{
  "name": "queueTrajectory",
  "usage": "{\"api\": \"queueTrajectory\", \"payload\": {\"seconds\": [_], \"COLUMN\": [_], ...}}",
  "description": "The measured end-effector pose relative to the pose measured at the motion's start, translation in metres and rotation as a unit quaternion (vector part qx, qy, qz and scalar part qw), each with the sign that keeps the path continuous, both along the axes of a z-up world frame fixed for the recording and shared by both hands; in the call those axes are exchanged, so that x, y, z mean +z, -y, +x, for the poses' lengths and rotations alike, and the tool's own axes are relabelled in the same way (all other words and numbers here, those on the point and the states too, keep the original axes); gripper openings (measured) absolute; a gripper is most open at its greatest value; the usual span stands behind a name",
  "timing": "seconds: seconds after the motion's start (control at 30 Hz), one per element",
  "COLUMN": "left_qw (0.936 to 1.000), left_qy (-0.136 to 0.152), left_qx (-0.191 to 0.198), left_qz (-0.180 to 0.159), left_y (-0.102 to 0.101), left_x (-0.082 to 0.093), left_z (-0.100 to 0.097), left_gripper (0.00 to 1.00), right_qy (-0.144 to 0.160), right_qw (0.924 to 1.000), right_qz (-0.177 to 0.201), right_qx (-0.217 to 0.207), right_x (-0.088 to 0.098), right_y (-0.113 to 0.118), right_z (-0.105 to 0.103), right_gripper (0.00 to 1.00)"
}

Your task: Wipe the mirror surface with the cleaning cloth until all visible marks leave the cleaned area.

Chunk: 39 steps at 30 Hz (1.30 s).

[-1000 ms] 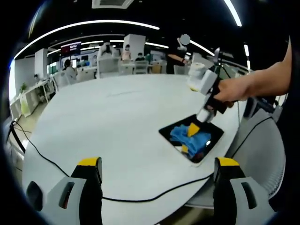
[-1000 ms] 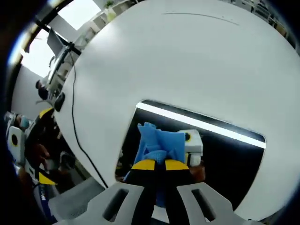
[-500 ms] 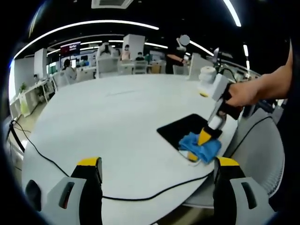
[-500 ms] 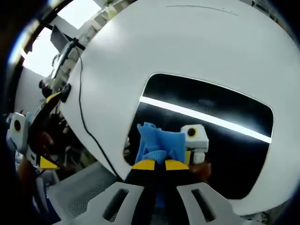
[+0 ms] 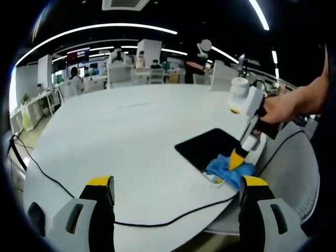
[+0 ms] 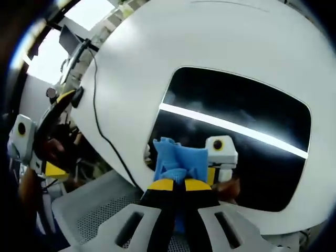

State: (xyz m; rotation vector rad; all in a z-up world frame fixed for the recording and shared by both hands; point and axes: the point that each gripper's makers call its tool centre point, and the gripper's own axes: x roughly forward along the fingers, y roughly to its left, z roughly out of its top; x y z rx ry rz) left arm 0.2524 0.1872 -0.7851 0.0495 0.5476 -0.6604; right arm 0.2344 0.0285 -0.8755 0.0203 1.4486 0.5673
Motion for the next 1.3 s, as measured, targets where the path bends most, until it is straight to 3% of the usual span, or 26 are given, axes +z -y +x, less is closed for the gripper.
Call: {"api": "queueTrajectory", "payload": {"seconds": [0.83,1.17,1.3], "left_qw": [0.9999,1.0000,1.0000], "left_qy": [0.010,0.007,0.005], "left_qx": [-0.003,0.000,-0.002], "left_qz": [0.003,-0.002,-0.001], "left_y": [0.004,0.005,0.006], "left_x": [0.003,0.002,0.001], "left_z": [0.006,0.009,0.009], "left_gripper": [1.00,1.00,1.00], "right_qy": [0.003,-0.005,-0.004], "right_qw": [0.9999,0.9999,0.9998], "right_qz": [-0.004,-0.005,-0.007], "right_qx": [-0.017,-0.015,-0.018], "right_x": [0.000,0.003,0.002], "right_y": [0.043,0.043,0.044], "right_z": [0.003,0.003,0.014], "right_gripper": [0.00,0.00,0.00]}}
